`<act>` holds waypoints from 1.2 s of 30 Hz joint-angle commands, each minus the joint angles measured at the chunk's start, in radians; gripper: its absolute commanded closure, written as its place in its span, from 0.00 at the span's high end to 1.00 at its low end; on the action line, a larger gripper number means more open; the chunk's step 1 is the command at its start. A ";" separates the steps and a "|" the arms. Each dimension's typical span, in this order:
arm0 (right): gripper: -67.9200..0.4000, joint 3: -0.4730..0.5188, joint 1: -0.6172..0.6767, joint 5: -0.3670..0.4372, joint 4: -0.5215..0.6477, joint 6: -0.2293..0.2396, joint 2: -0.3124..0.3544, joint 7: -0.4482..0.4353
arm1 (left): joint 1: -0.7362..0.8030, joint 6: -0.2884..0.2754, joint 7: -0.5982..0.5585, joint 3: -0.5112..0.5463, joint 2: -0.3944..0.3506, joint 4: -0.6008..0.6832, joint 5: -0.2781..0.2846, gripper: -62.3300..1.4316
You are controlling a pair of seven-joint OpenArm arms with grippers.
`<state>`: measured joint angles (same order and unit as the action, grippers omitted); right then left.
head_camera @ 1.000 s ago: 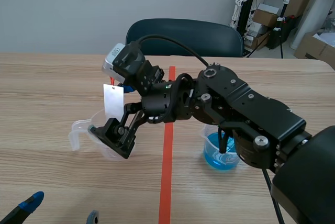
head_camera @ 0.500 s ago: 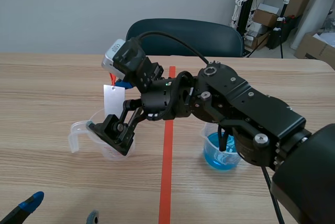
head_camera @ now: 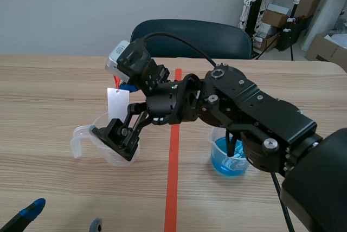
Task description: Do the redox reaction experiment. put the plate into the left beaker
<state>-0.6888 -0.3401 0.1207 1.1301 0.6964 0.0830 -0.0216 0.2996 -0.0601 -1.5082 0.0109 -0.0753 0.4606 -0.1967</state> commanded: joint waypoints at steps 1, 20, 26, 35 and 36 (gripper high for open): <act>1.00 0.000 -0.028 0.014 0.005 0.003 -0.009 -0.019 | 0.004 -0.002 -0.046 0.003 -0.011 0.016 0.002 0.99; 1.00 0.000 -0.028 0.014 0.005 0.003 -0.008 -0.019 | 0.004 -0.002 -0.046 0.003 -0.011 0.016 0.002 0.99; 1.00 0.000 -0.028 0.014 0.005 0.003 -0.008 -0.018 | 0.004 -0.002 -0.046 0.003 -0.011 0.016 0.002 0.99; 1.00 0.000 -0.028 0.014 0.005 0.003 -0.008 -0.018 | 0.004 -0.002 -0.046 0.003 -0.011 0.016 0.002 0.99; 1.00 0.000 -0.028 0.014 0.005 0.003 -0.008 -0.018 | 0.004 -0.002 -0.046 0.003 -0.011 0.016 0.002 0.99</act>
<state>-0.6888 -0.3401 0.1207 1.1301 0.6964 0.0830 -0.0216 0.2996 -0.0601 -1.5082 0.0109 -0.0753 0.4606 -0.1967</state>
